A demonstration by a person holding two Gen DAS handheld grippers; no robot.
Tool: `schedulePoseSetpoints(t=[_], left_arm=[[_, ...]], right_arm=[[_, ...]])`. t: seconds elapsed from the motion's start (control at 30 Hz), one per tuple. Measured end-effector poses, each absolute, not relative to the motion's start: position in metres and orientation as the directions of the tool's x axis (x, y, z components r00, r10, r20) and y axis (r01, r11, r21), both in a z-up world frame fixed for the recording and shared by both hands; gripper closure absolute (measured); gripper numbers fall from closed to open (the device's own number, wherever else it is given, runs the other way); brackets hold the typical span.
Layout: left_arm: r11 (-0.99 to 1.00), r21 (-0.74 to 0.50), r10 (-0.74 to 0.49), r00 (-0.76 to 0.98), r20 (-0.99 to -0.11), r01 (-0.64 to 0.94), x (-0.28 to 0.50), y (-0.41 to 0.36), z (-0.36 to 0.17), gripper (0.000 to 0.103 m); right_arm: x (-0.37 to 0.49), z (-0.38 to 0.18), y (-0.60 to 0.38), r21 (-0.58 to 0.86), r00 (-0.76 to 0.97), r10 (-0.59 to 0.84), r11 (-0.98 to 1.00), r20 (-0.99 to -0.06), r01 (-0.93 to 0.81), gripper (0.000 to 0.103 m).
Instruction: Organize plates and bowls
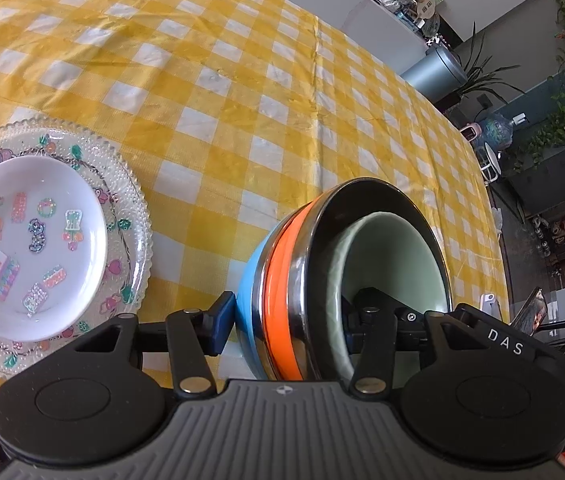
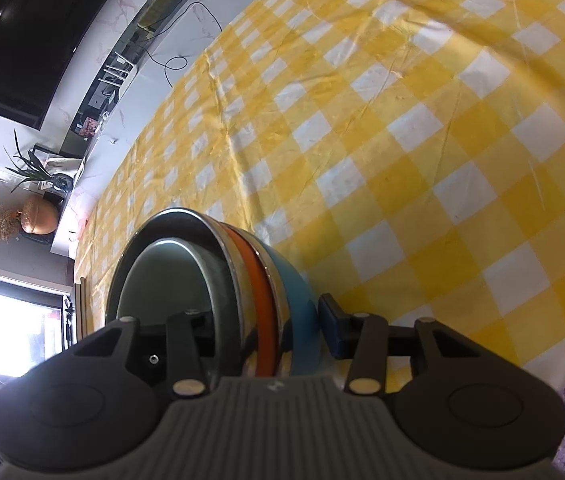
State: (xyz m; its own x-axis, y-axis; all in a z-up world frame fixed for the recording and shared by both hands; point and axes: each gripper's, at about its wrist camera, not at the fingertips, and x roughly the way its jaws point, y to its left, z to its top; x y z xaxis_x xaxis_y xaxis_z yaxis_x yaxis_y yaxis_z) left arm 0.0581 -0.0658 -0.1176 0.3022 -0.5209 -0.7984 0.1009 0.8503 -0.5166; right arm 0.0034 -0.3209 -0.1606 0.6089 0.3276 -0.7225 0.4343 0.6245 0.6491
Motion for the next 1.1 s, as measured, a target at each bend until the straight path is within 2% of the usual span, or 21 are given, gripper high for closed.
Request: schedulePoseSetpoints(t=[0.6,1.1], left_arm=[[0.839,-0.536,-0.53,0.366,-0.765,0.094,0.052,-0.027,-0.087,0.047],[0.828,-0.556,-0.46,0.471,-0.753,-0.079,0.052,0.063,-0.073,0.047]], right_arm=[[0.006,-0.127,-0.292,0.653,0.637,0.332,0.662,-0.696,0.369,0.059],[0.046,-0.108,-0.204,0.659,0.59,0.436,0.716,-0.68,0.231,0.059]])
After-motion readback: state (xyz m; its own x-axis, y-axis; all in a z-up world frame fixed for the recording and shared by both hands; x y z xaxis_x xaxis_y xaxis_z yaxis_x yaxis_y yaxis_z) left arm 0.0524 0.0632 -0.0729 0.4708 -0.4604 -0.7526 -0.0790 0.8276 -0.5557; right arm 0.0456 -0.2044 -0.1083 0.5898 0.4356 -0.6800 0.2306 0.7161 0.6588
